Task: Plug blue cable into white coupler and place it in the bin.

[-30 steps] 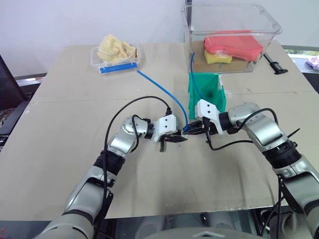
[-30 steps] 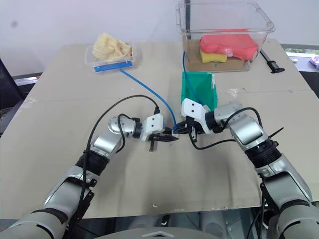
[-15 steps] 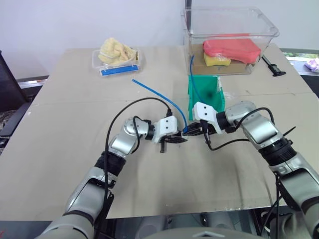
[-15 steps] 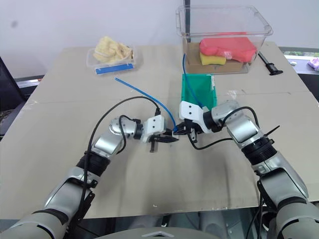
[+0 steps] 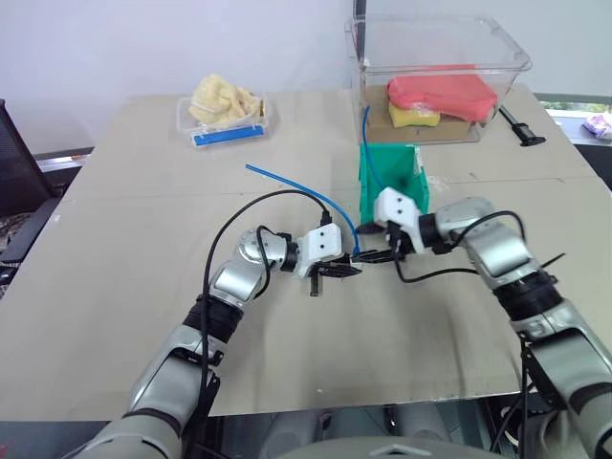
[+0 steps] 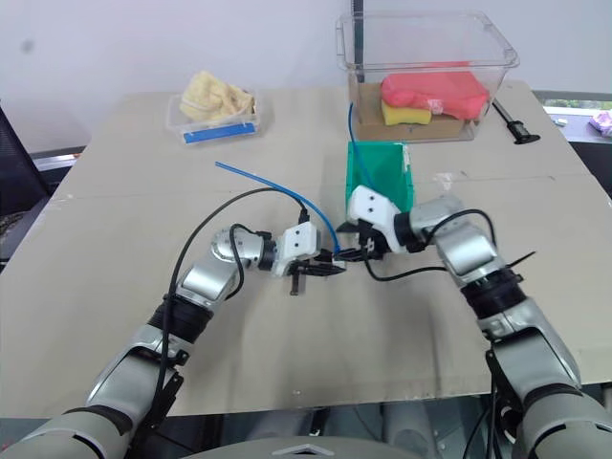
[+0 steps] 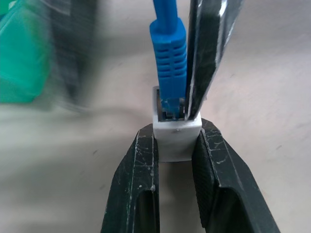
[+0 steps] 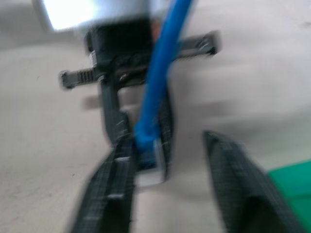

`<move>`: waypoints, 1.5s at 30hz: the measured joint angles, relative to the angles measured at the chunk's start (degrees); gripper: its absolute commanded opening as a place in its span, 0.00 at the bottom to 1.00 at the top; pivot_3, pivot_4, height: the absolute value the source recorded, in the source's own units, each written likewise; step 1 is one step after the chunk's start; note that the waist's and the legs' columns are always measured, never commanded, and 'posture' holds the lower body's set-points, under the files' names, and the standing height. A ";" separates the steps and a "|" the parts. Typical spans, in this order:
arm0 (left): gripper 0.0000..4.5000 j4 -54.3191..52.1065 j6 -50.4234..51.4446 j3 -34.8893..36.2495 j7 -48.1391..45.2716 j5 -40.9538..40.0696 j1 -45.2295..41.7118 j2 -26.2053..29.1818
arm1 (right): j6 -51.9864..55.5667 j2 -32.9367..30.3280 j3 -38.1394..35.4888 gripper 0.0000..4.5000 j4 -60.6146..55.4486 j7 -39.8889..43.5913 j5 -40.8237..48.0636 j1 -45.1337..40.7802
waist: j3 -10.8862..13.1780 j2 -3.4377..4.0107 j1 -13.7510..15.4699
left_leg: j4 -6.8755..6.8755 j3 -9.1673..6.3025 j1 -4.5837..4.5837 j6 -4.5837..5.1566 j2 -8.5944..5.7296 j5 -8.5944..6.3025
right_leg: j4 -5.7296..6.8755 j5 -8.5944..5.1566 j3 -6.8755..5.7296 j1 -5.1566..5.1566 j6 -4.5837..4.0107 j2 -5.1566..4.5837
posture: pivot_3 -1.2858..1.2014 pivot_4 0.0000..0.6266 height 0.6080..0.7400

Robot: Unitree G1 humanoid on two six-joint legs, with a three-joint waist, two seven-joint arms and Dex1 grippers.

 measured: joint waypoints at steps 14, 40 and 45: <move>0.07 -16.39 46.04 12.78 14.36 -16.40 -8.37 -4.90 | 8.26 4.46 -24.45 0.83 -46.35 -30.51 4.90 45.41 | 0.08 -0.15 0.73 | 0.04 0.04 0.21 0.21 0.02 -0.11 | 0.18 -0.03 -0.31 0.14 0.05 -0.05 | 0.52 0.24 1.00; 0.99 28.43 40.27 15.45 33.14 -9.95 -38.45 -20.71 | -0.82 12.20 -22.77 0.85 -56.13 -45.18 2.66 57.78 | 0.25 -0.30 0.16 | -0.16 0.25 0.78 -0.03 0.04 0.01 | -0.05 -0.20 -0.16 0.63 0.30 -0.05 | 0.52 0.24 1.00; 0.99 19.67 44.45 15.62 30.86 -10.99 -35.00 -16.72 | -0.67 10.88 -22.99 0.85 -56.10 -44.87 3.89 57.41 | 0.29 -0.27 -0.23 | -0.18 0.26 0.79 -0.03 0.10 0.01 | -0.04 -0.20 -0.13 0.61 0.30 -0.02 | 0.52 0.24 1.00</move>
